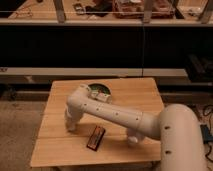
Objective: Wipe the white sponge on the table
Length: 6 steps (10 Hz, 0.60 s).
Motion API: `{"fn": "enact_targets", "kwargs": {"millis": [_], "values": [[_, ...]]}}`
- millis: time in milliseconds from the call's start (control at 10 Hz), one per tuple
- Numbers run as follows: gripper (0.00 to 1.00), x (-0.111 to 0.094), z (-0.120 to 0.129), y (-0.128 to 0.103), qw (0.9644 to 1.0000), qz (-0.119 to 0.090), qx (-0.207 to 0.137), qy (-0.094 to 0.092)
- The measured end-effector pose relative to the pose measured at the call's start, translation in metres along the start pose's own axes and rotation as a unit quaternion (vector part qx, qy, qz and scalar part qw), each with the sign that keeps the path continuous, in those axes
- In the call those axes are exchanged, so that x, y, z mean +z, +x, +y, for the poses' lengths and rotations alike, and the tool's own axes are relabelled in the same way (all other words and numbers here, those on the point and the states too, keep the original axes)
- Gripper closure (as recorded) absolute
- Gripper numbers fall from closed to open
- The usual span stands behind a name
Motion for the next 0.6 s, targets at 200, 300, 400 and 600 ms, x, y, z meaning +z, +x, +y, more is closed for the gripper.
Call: {"fn": "enact_targets", "kwargs": {"millis": [200,300,400,600], "values": [[1.0,0.007,-0.031,0.015,0.999,-0.011,-0.043,0.005],[1.0,0.017,-0.049,0.016,0.9972,-0.024,-0.07,0.002],[1.0,0.027,-0.065,0.016,0.995,-0.036,-0.093,0.001],[1.0,0.038,-0.098,0.014,0.9894,-0.052,-0.135,0.006]]}}
